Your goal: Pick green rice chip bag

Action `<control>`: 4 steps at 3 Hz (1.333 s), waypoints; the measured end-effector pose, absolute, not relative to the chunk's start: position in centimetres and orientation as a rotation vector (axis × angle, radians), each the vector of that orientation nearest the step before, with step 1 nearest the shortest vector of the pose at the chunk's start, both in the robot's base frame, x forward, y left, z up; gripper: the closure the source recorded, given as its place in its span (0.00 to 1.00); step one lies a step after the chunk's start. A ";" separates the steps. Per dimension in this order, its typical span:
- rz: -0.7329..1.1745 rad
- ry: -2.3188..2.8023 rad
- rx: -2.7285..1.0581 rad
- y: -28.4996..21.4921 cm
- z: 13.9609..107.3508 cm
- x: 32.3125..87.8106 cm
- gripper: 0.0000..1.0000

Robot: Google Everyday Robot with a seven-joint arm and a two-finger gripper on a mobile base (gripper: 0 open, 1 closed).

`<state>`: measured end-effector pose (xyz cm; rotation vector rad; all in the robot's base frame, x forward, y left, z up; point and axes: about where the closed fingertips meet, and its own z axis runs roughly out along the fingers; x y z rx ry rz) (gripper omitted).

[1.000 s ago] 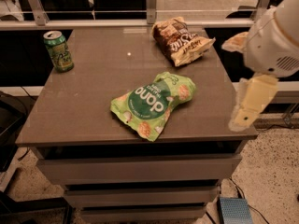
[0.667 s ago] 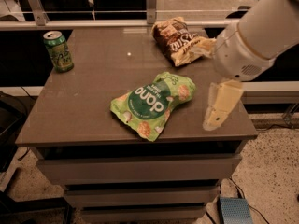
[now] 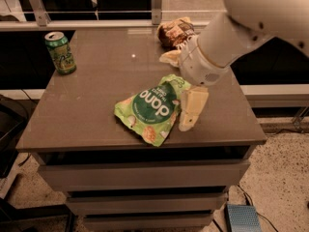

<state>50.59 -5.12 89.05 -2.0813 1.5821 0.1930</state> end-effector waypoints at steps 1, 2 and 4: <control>0.229 1.529 -2.128 -3.5 86.8 51.9 0.00; 0.238 1.484 -2.151 -2.9 85.8 52.9 0.17; 0.224 1.431 -2.163 -2.8 86.7 53.6 0.64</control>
Offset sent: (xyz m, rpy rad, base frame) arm 0.0367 0.0270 -0.0444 0.0203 -0.0037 0.1321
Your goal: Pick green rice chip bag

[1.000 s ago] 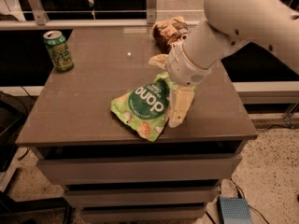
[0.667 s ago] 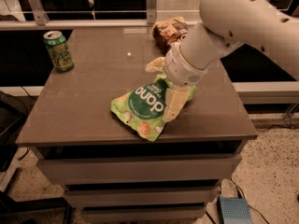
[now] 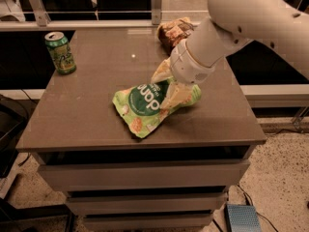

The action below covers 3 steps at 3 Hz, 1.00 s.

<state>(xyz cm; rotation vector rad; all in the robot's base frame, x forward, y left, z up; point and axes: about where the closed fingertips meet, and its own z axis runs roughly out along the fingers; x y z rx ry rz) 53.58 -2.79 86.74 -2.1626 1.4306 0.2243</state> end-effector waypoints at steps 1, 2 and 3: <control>0.221 1.420 -2.166 -2.9 87.2 53.4 0.87; 0.218 1.415 -2.162 -3.0 87.8 53.2 1.00; 0.232 1.419 -2.135 -2.7 89.4 53.2 1.00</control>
Offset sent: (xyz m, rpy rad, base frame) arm -0.0043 -0.0055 0.0170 0.0128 -0.0152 0.0038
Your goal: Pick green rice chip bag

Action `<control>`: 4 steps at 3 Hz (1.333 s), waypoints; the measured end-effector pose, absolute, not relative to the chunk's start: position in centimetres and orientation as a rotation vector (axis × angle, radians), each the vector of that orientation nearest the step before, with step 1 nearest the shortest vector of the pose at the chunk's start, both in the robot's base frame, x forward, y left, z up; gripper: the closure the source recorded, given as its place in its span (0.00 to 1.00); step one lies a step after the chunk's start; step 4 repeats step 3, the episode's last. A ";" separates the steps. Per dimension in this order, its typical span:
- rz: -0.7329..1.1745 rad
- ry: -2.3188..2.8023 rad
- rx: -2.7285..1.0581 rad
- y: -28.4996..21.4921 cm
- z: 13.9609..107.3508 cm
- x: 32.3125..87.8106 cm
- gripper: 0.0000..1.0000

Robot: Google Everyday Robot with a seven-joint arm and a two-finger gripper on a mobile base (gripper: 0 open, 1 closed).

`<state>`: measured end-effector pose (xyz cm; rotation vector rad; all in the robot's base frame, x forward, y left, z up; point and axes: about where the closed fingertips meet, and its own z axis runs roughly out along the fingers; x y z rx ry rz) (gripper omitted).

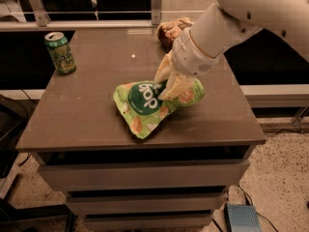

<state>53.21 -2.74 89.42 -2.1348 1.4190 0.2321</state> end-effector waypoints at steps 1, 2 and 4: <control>0.273 1.420 -2.064 -1.7 93.4 53.0 1.00; 0.320 1.412 -1.989 -0.5 97.8 52.7 1.00; 0.319 1.408 -1.978 -0.4 98.4 52.8 1.00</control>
Offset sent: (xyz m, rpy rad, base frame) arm -0.0058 0.0323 0.1375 0.2369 0.0221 -0.0757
